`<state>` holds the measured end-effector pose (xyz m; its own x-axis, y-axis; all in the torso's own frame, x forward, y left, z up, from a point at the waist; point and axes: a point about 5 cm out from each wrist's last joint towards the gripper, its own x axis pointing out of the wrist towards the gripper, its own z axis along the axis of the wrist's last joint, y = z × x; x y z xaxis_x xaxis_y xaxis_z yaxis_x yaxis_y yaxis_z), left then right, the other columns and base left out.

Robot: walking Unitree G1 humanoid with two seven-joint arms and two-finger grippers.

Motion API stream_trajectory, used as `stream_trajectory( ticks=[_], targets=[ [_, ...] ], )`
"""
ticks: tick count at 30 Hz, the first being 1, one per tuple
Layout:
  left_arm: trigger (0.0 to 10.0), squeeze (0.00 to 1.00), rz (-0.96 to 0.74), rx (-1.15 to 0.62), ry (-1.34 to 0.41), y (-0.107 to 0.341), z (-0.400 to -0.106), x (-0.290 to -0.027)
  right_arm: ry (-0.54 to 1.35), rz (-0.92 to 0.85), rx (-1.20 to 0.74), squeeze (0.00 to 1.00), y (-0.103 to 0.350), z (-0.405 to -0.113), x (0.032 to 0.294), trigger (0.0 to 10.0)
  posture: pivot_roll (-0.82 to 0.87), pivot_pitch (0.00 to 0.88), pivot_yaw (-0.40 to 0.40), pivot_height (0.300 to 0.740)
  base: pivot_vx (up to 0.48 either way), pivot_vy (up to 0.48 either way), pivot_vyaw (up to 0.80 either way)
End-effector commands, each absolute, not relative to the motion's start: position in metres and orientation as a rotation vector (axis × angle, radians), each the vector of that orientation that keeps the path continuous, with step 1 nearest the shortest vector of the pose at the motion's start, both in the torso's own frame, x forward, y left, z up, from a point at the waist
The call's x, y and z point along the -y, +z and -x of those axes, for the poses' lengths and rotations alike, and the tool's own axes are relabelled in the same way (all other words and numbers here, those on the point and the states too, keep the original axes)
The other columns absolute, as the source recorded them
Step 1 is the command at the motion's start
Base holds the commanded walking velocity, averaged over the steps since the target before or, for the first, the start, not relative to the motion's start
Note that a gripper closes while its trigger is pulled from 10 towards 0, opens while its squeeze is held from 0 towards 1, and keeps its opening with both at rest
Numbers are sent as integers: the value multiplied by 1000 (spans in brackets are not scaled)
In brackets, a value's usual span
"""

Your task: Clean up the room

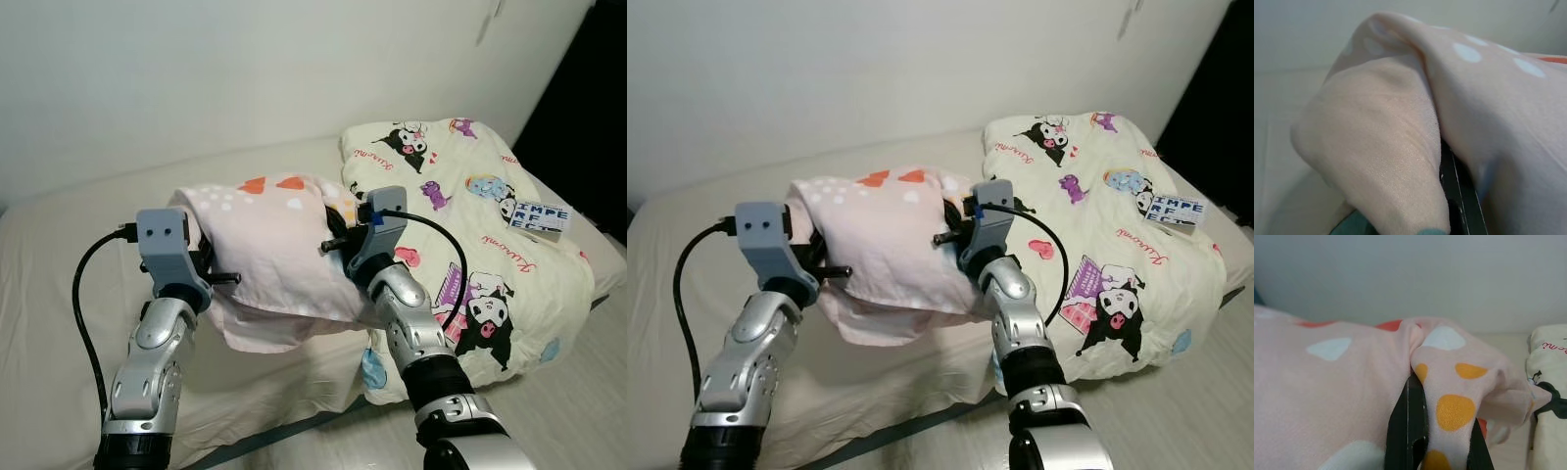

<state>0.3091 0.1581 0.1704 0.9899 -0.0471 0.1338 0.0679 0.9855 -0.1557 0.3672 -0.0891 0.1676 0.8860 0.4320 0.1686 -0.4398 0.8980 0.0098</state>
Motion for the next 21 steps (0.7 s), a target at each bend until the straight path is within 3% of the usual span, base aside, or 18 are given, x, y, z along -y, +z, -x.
stream_trajectory(
  ticks=[1,9,21],
  targets=[
    [10000,0,179,129,-88,167,-308,-151,505,-11,152,0,165,-364,76,10000,61,126,-40,740,0,0,0],
    [10000,0,100,11,-92,130,-300,-153,434,127,6,0,115,-353,92,10000,55,122,-36,740,0,0,0],
    [10000,0,70,-3,-188,123,-291,-132,414,99,13,0,113,-352,96,10000,56,124,-36,740,0,0,0]
  ],
)
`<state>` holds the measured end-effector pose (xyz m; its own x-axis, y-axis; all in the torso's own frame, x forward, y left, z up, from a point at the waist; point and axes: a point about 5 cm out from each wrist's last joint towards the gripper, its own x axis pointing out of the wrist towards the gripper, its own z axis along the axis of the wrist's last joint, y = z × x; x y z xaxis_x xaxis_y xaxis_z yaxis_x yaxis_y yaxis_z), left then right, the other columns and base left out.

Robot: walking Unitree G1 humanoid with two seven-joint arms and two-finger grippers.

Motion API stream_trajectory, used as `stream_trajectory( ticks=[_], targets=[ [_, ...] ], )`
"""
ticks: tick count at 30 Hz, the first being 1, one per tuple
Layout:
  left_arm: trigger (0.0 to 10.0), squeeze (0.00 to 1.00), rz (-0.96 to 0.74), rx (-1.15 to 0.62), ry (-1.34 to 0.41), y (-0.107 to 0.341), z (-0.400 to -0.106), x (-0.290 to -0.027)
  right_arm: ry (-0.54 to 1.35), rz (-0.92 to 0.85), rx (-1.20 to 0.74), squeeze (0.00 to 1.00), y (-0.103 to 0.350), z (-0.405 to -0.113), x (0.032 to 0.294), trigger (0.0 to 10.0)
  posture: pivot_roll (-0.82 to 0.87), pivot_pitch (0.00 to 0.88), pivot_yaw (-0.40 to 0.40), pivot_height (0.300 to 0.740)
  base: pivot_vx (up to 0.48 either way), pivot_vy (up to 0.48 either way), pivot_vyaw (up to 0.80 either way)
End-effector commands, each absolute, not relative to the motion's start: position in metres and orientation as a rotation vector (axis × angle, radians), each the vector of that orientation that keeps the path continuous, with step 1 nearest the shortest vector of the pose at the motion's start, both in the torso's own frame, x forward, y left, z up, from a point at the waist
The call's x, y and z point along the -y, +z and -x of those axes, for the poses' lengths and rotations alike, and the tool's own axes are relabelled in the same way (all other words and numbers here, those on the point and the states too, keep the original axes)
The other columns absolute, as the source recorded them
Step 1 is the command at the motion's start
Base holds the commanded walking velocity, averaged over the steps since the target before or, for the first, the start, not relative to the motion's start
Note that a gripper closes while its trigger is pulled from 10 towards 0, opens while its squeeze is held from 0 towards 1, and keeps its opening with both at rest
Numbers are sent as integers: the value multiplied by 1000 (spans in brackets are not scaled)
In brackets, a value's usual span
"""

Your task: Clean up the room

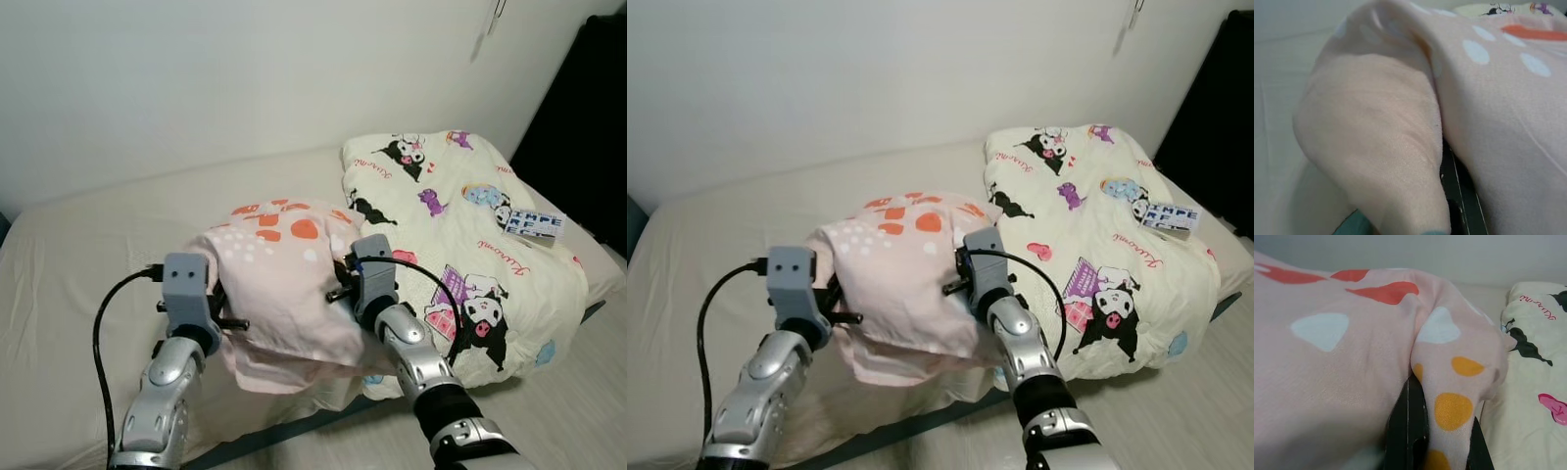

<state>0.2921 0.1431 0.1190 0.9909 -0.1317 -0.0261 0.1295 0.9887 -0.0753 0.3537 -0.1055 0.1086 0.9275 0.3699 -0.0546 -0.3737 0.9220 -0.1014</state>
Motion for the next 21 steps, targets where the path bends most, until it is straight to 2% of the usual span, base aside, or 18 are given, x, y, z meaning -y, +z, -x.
stream_trajectory(
  ticks=[1,12,14,21],
  targets=[
    [10000,0,70,-9,-185,122,-291,-132,412,99,13,0,112,-351,96,10000,56,124,-36,740,0,0,0],
    [10000,0,63,-50,-171,110,-290,-133,393,76,-11,0,103,-348,97,10000,57,119,-37,740,0,0,0],
    [10000,0,59,-98,-133,97,-289,-138,380,79,-36,0,97,-346,99,10000,54,118,-36,740,0,0,0],
    [10000,0,57,-109,-102,93,-289,-145,373,105,-44,0,93,-344,104,10000,52,114,-35,740,0,0,0]
  ],
)
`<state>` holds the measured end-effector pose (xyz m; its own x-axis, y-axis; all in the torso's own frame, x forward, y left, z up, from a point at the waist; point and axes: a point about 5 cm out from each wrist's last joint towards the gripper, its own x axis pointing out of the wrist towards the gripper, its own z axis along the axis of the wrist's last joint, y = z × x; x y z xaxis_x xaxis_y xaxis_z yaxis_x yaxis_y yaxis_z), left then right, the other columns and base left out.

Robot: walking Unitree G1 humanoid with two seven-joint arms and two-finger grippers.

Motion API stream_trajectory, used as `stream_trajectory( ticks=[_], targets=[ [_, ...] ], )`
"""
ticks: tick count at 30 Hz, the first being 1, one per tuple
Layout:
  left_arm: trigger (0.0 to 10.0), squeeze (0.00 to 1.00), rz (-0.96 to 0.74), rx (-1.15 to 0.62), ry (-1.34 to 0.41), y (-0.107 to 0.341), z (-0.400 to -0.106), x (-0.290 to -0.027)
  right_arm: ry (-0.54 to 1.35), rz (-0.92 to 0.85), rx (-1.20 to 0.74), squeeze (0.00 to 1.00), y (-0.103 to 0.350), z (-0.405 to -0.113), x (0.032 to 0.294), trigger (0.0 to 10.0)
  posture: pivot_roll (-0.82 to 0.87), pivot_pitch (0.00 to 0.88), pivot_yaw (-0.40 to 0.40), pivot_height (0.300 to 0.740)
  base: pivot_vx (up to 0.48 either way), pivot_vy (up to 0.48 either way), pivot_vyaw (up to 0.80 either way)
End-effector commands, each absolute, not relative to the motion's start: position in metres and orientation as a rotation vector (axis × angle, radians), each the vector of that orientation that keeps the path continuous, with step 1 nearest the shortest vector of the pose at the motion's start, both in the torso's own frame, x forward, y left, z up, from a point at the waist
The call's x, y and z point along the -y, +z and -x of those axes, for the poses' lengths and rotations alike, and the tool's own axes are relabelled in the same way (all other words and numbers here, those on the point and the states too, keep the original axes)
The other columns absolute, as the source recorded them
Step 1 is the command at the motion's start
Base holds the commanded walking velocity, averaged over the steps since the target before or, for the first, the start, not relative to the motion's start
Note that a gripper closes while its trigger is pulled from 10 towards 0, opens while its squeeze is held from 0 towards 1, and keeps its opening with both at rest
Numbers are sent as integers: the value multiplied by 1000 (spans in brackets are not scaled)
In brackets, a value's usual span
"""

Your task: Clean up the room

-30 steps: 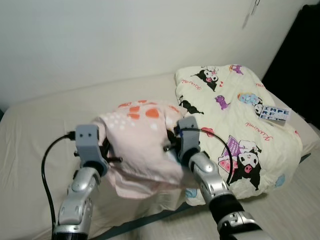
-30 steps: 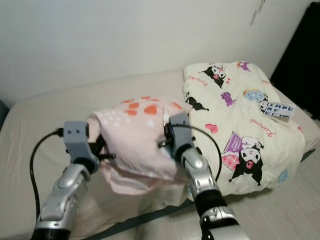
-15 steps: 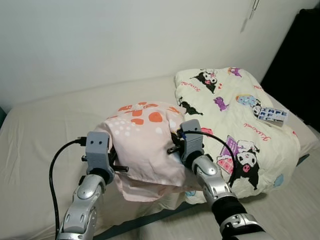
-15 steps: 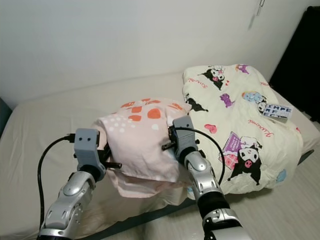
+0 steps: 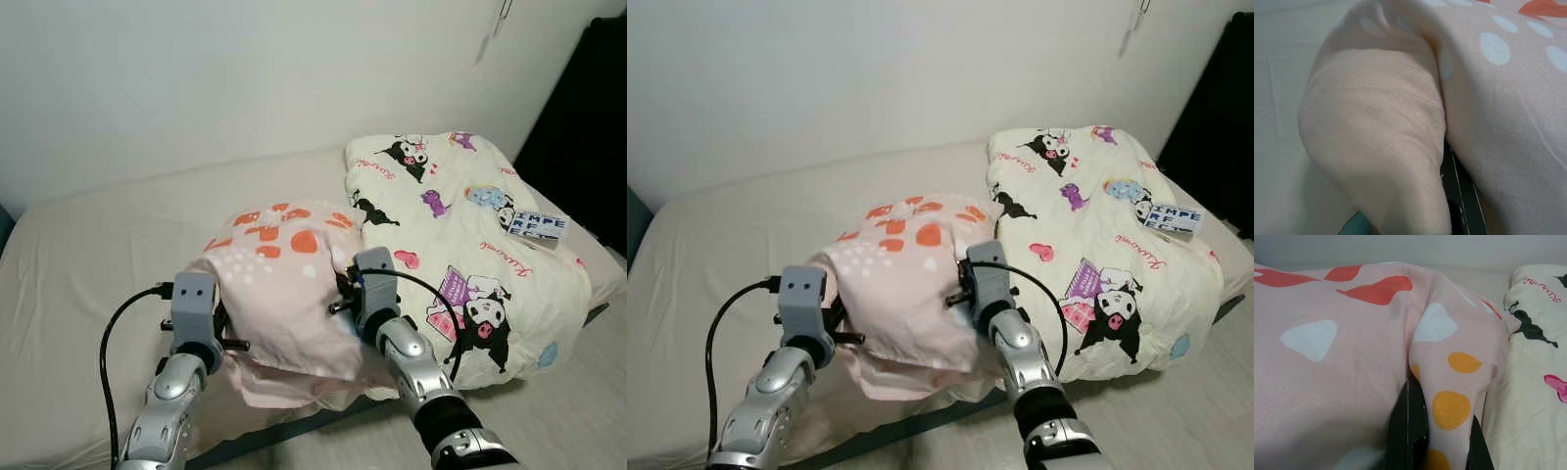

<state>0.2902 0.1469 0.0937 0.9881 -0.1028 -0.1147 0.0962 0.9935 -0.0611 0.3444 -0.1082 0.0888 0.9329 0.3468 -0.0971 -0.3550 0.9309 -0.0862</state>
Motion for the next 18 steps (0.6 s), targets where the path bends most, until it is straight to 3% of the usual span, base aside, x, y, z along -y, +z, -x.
stream_trajectory(
  ticks=[1,18],
  targets=[
    [10000,0,60,-103,-99,95,-289,-146,372,111,-42,0,93,-344,105,10000,51,111,-34,740,0,0,0],
    [10000,0,53,-69,-112,102,-292,-145,369,129,-21,0,96,-346,104,10000,56,104,-29,740,0,0,753]
  ],
)
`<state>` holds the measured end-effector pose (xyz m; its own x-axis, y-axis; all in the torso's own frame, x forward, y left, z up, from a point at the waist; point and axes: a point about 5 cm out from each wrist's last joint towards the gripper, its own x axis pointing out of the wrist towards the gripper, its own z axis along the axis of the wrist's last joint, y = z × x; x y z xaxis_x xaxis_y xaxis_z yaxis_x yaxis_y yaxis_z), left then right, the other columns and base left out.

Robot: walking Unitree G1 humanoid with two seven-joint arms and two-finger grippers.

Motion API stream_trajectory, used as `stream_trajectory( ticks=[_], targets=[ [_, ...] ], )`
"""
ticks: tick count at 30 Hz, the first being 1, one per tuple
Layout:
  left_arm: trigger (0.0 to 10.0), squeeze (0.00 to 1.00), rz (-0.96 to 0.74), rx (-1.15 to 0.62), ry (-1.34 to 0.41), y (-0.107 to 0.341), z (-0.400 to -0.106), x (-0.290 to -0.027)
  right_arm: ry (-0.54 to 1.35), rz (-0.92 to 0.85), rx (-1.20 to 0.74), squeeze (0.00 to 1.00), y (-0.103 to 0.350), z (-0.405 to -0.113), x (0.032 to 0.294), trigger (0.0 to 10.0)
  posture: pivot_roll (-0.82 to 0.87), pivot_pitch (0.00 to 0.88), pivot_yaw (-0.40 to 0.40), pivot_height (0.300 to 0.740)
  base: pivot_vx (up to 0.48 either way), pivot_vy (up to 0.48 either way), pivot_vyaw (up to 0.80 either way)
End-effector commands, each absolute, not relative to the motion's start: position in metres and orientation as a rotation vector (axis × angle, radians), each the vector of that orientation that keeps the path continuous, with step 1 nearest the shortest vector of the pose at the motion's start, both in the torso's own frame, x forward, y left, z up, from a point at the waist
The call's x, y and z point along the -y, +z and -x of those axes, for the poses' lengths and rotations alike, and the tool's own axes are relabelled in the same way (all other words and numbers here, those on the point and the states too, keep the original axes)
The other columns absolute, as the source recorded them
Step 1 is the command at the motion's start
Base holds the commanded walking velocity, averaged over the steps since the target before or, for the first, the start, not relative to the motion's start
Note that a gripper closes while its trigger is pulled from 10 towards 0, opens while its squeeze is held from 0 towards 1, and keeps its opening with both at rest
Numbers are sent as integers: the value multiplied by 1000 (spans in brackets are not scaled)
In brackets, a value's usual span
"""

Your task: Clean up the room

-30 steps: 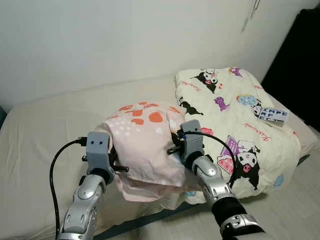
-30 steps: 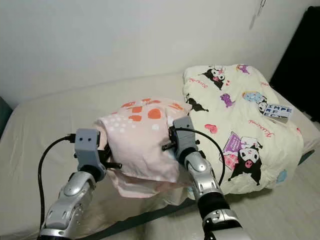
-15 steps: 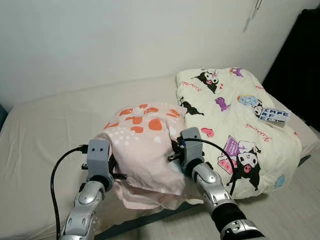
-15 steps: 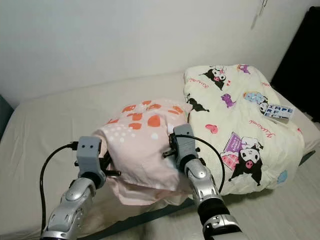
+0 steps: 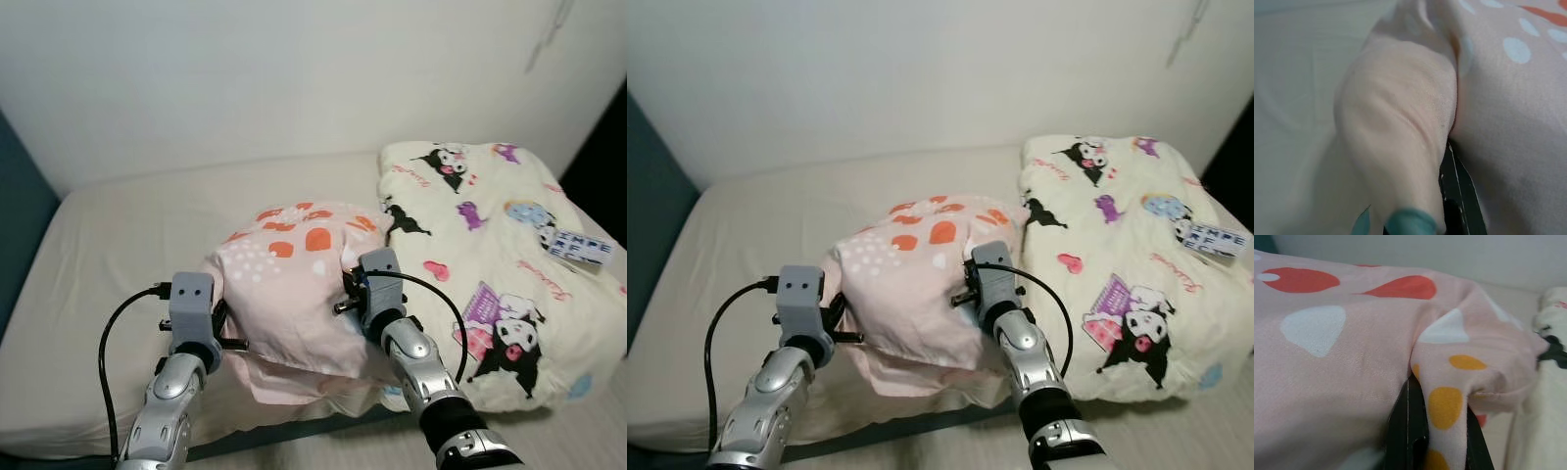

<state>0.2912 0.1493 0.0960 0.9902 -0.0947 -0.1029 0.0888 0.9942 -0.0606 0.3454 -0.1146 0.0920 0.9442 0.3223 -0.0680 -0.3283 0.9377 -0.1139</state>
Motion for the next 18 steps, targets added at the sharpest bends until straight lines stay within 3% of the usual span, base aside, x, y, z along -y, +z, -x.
stream_trajectory(
  ticks=[1,18],
  targets=[
    [10000,0,59,-65,-115,102,-293,-144,366,129,-19,0,96,-346,105,10000,55,104,-29,740,0,0,800],
    [10000,0,46,-61,-146,104,-295,-143,334,122,-8,0,96,-346,110,10000,58,116,-20,740,0,0,800]
  ],
)
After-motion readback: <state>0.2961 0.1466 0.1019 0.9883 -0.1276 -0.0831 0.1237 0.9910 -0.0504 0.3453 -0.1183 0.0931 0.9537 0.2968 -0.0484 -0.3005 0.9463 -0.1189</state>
